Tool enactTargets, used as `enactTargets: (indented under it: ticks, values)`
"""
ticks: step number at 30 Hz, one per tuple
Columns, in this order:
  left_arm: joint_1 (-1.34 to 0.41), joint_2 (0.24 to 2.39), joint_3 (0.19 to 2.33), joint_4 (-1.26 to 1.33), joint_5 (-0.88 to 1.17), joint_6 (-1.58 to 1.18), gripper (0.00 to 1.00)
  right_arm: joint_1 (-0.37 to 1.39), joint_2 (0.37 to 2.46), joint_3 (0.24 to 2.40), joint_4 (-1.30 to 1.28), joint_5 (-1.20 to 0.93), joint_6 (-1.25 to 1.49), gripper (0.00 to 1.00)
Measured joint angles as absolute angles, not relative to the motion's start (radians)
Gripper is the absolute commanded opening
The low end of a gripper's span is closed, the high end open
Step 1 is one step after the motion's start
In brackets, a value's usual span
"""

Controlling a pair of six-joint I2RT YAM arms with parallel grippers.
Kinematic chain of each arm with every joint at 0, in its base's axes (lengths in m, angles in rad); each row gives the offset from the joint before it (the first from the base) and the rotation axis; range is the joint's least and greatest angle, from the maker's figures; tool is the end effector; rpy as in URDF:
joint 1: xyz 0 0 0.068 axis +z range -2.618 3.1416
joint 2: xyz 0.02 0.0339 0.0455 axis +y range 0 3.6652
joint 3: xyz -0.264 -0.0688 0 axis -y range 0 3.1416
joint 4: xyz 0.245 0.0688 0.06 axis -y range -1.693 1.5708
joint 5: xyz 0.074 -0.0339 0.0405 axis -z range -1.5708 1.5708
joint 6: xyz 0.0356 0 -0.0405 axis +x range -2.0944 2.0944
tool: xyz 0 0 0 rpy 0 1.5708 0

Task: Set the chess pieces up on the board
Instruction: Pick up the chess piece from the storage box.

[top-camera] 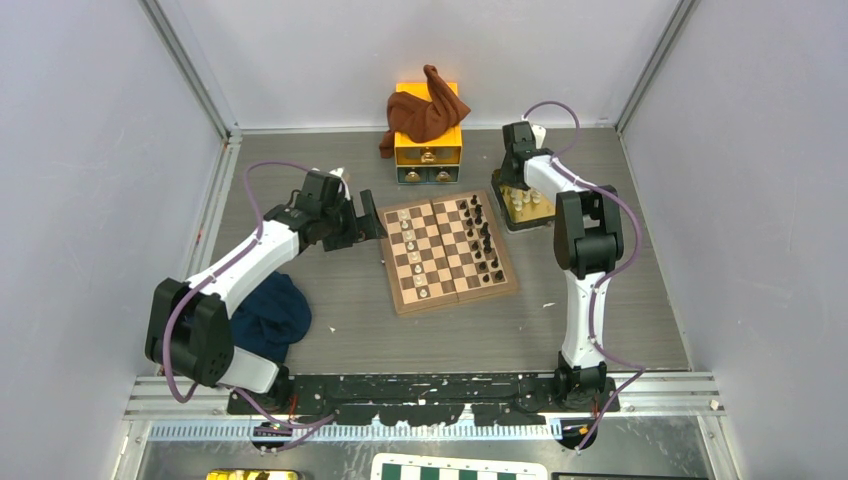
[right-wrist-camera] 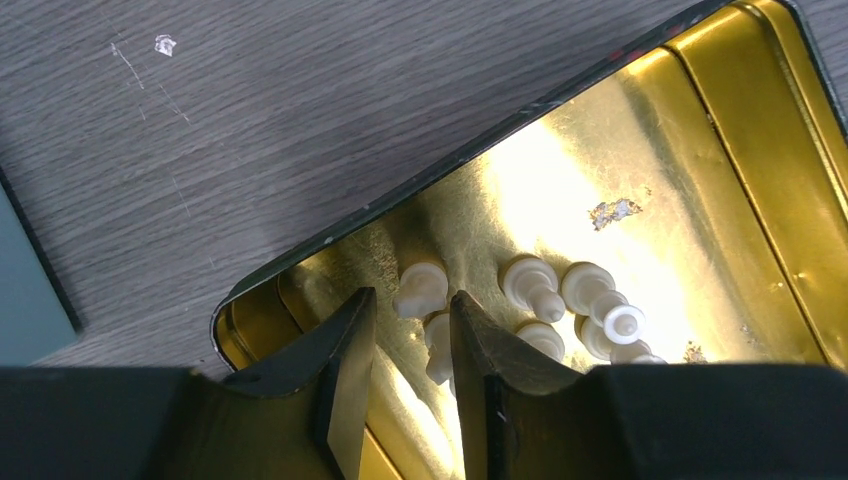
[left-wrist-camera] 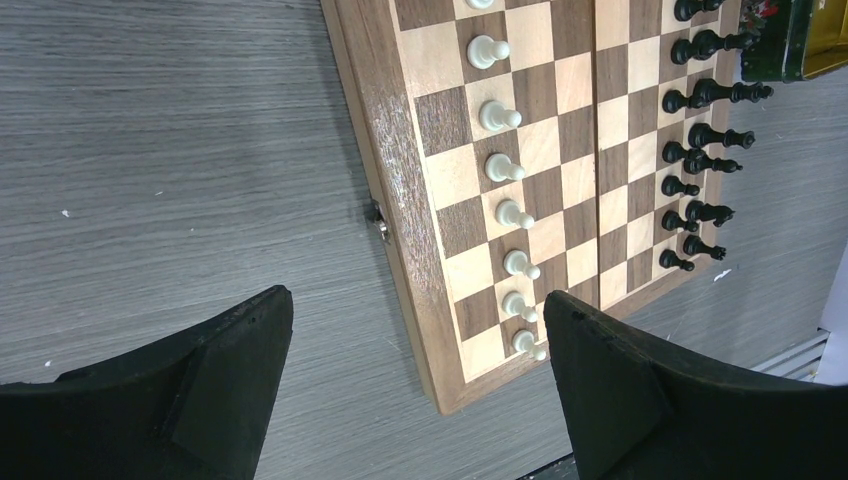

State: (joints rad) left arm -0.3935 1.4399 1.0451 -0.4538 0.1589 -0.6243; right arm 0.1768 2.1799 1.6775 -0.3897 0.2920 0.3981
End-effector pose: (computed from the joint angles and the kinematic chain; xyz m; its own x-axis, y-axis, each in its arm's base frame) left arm 0.2813 -0.1229 0.2545 -0.8401 -0.2762 -0.4669 -0.0195 0.8756 -0.4827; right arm 0.4768 0.0748 0.1805 -0.7027 0.2516 -0.6655 0.3058 0.9514 0.0368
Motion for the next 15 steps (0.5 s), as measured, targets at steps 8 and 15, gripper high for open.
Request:
enactTargets:
  ticks: [8, 15]
  values:
    - [-0.393, 1.441, 1.045, -0.453, 0.162, -0.624, 0.96, 0.175, 2.185, 1.678, -0.39, 0.292, 0.399, 0.34]
    - [-0.393, 1.448, 1.045, -0.453, 0.17, -0.624, 0.96, 0.171, 2.185, 1.677, -0.39, 0.292, 0.4, 0.24]
